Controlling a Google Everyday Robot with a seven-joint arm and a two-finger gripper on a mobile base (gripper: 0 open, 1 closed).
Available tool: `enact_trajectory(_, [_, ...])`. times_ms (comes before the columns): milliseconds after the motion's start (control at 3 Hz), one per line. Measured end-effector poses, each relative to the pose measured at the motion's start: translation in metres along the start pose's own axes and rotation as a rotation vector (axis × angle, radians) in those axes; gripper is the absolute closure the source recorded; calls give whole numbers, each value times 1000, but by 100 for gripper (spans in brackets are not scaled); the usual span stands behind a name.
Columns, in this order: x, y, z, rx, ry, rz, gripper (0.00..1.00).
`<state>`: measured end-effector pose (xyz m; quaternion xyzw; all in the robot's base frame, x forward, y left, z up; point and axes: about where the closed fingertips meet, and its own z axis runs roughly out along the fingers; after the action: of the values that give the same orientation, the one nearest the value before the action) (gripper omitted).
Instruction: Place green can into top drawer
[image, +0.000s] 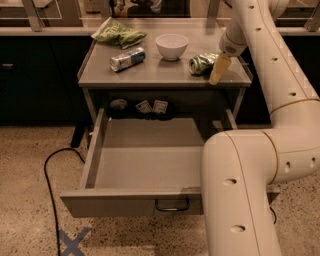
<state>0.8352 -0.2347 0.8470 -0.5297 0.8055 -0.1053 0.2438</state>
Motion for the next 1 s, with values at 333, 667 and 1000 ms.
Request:
enact_trajectory(333, [0, 0, 0, 0, 0, 0, 0])
enact_trajectory(667, [-10, 5, 3, -13, 16, -36, 0])
enact_trajectory(1000, [-23, 16, 10, -48, -7, -78, 0])
